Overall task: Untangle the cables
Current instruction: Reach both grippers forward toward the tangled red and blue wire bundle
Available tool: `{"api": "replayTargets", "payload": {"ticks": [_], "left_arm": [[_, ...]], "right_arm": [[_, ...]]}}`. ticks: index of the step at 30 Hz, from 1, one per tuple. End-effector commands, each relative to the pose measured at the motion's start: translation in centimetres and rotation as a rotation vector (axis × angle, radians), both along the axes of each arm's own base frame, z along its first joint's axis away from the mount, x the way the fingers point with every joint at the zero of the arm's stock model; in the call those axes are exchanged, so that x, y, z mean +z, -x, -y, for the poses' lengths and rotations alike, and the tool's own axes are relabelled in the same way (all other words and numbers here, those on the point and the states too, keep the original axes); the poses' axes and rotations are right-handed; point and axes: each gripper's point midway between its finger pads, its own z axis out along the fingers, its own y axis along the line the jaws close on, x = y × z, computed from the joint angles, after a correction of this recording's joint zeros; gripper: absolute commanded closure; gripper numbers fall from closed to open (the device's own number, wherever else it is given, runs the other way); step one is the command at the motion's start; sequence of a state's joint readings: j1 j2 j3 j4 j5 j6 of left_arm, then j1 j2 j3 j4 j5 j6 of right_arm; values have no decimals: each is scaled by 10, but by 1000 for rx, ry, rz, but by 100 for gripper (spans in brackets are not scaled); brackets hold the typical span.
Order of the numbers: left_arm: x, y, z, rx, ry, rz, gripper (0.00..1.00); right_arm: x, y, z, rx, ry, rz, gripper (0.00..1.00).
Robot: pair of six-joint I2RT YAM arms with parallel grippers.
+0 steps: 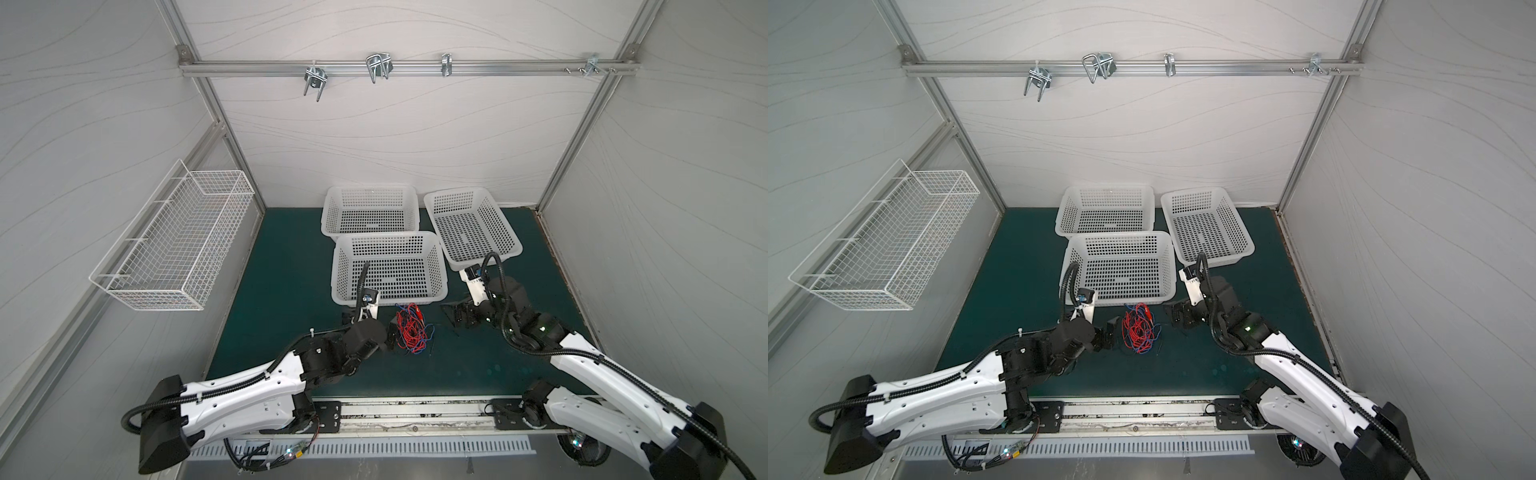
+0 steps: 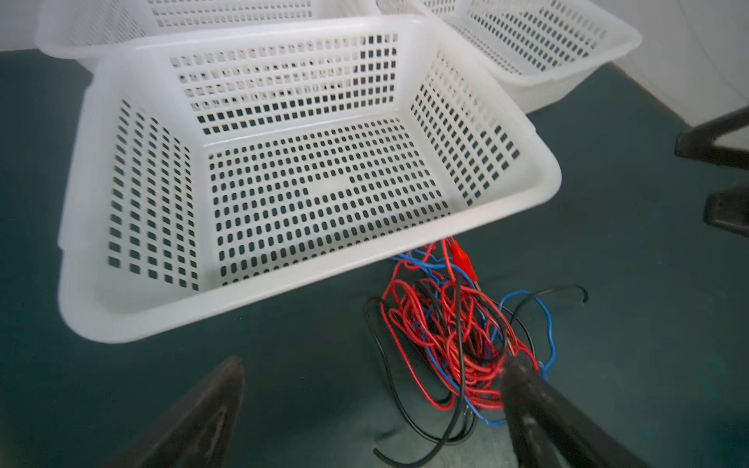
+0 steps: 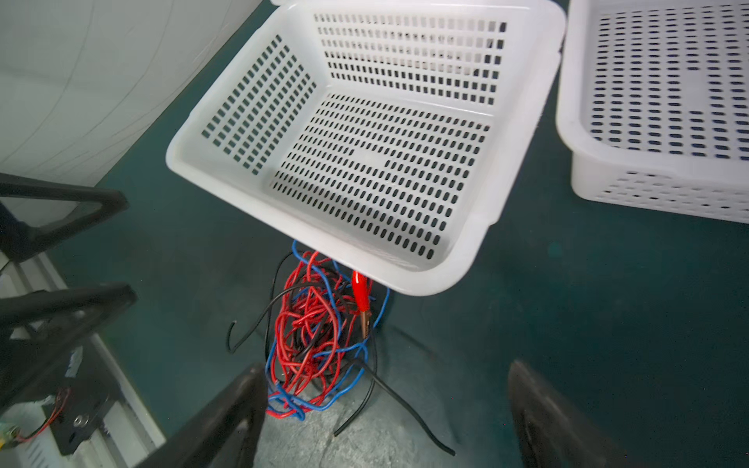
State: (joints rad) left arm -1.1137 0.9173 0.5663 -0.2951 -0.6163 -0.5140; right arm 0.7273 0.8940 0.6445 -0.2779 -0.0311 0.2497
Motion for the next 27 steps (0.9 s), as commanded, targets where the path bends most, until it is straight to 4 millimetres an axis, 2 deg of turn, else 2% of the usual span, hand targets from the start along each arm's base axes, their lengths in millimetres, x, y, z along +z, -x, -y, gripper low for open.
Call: {"api": "replayTargets", "payload": {"ticks": [1,4,7,14,20,27], "left_arm": [[9,-4,11,34,49,31,1],[-2,-1,25,-10,120,17,1],[-6,1,25,-12,176,14,1],[-21,13,-6,42,226,-3,1],[-22,19,-25,57,241,3,1],[-29,22,-28,62,220,-18,1]], "right_arm": [[-4,14,-10,16,-20,-61,13],[-11,20,-19,9,-29,-87,16],[-20,22,-29,-17,-12,-120,21],[-45,34,-69,17,91,-152,30],[-62,23,-77,-83,140,-201,46],[-71,23,-85,-72,188,-240,59]]}}
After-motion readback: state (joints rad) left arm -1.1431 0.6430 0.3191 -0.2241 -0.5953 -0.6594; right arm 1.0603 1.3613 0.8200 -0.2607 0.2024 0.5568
